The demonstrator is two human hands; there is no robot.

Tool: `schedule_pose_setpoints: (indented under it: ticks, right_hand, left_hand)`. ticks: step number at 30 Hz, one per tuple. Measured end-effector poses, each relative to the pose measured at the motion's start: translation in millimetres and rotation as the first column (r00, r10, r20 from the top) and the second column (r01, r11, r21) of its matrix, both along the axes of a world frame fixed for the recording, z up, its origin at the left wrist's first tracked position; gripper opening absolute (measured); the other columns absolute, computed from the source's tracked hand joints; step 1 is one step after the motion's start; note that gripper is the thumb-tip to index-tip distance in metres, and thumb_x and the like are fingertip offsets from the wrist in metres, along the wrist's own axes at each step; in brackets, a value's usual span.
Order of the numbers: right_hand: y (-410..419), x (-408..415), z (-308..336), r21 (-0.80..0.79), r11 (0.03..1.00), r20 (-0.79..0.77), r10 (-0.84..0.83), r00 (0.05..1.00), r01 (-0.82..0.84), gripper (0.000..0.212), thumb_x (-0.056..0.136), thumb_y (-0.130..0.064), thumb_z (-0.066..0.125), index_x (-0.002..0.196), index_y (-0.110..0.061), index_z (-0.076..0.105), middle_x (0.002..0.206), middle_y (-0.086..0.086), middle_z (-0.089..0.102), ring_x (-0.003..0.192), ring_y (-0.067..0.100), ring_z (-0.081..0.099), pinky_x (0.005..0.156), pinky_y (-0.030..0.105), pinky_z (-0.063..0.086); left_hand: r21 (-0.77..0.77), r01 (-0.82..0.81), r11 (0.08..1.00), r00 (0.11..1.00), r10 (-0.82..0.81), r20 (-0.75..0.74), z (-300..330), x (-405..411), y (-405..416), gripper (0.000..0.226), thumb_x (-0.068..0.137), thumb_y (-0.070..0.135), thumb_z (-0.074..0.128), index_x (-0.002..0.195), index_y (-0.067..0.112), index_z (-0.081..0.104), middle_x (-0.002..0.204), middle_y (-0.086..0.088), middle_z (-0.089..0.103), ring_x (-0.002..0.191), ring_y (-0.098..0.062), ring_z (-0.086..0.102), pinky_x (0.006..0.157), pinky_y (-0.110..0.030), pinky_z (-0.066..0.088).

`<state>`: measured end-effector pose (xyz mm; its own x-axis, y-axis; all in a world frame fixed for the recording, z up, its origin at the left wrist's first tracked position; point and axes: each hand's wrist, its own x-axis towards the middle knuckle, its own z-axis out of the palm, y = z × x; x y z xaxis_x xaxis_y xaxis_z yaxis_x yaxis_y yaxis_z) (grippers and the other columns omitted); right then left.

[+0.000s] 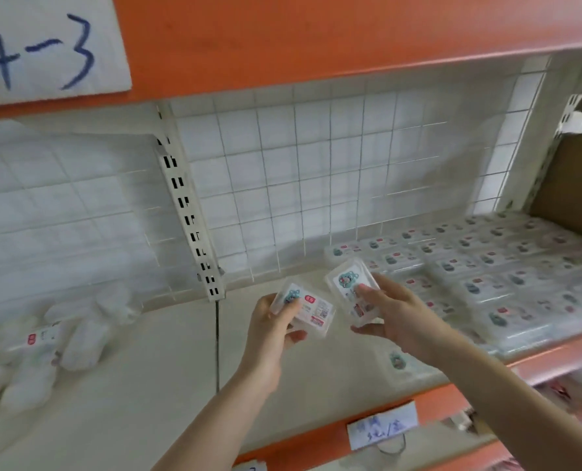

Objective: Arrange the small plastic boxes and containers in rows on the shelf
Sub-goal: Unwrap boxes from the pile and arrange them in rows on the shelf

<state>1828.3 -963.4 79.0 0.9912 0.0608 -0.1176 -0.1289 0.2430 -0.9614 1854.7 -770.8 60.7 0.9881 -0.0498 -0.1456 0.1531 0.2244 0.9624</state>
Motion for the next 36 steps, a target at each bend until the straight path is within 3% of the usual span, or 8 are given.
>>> schedule_pose_setpoints:
  ticks: [3,5,10,14,22,26,31,36]
  right_hand:
    - [-32,0,2,-0.182,0.983,0.061,-0.011,0.998,0.022,0.044,0.081,-0.025,0.067,0.122,-0.017,0.054,0.106,0.019,0.064,0.089,0.026,0.067,0.072,0.039,0.057]
    - [-50,5,5,-0.387,0.919,0.089,-0.051,0.995,0.082,0.040,0.083,-0.022,0.069,0.118,-0.019,0.050,0.099,0.017,0.065,0.078,0.015,0.068,0.068,0.031,0.057]
    - [-92,21,3,-0.735,0.652,0.215,-0.037,0.976,0.186,0.025,0.090,-0.021,0.062,0.112,-0.022,0.050,0.085,0.006,0.065,0.069,0.015,0.062,0.064,0.028,0.050]
    - [-115,35,-1,-0.902,0.349,0.269,-0.010,0.963,0.255,0.027,0.096,-0.022,0.052,0.123,-0.020,0.053,0.114,0.004,0.051,0.081,0.020,0.059,0.070,0.033,0.051]
    - [-123,44,-8,-0.964,0.109,0.249,0.069,0.966,0.241,0.035,0.098,-0.018,0.042,0.133,-0.021,0.049,0.137,0.006,0.043,0.113,0.027,0.054,0.087,0.040,0.051]
    - [-121,42,-11,-0.972,-0.092,0.204,0.133,0.970,0.217,0.037,0.098,-0.028,0.041,0.135,-0.026,0.041,0.139,-0.001,0.037,0.129,0.022,0.035,0.092,0.042,0.048]
    - [-118,42,-21,-0.976,-0.153,0.109,0.268,0.957,0.154,0.042,0.094,-0.046,0.047,0.132,-0.027,0.041,0.137,-0.004,0.036,0.130,0.019,0.032,0.099,0.039,0.041]
    - [-117,48,-23,-0.947,-0.238,0.151,0.268,0.952,0.218,0.034,0.096,-0.029,0.047,0.130,-0.023,0.042,0.136,-0.001,0.040,0.125,0.021,0.039,0.095,0.036,0.044]
  left_hand:
    - [-0.021,0.004,1.000,1.000,-0.004,-0.005,-4,-2,-26,0.024,0.087,-0.003,0.056,0.107,0.009,0.049,0.103,-0.021,0.063,0.076,-0.024,0.068,0.059,-0.032,0.057]
    - [-0.020,0.025,0.999,1.000,-0.024,0.016,-9,-1,-40,0.038,0.086,-0.005,0.056,0.113,0.019,0.047,0.102,-0.024,0.057,0.080,-0.027,0.068,0.065,-0.036,0.058]
    - [0.064,0.036,0.997,0.998,-0.039,0.044,-14,6,-74,0.044,0.084,0.001,0.063,0.118,0.025,0.047,0.104,-0.027,0.055,0.089,-0.031,0.066,0.066,-0.031,0.057]
    - [0.355,-0.045,0.934,0.990,-0.006,0.141,-22,18,-97,0.038,0.086,0.019,0.065,0.119,0.023,0.046,0.085,-0.013,0.058,0.072,-0.016,0.056,0.066,-0.026,0.047]
    - [0.507,-0.076,0.859,0.979,-0.031,0.199,-36,28,-114,0.038,0.088,0.022,0.064,0.121,0.014,0.047,0.112,0.001,0.054,0.076,0.008,0.054,0.056,-0.004,0.044]
    - [0.621,-0.074,0.781,0.974,-0.078,0.214,-46,28,-109,0.058,0.083,0.033,0.068,0.132,0.017,0.040,0.120,-0.002,0.045,0.095,-0.005,0.051,0.083,-0.020,0.047]
    - [0.698,-0.108,0.708,0.959,-0.110,0.260,-44,32,-112,0.058,0.082,0.037,0.068,0.130,0.020,0.038,0.110,0.000,0.047,0.091,-0.010,0.051,0.076,-0.022,0.043]
    - [0.728,-0.136,0.672,0.948,-0.125,0.292,-43,38,-119,0.050,0.084,0.038,0.065,0.124,0.021,0.042,0.104,0.002,0.046,0.083,-0.007,0.050,0.073,-0.023,0.045]
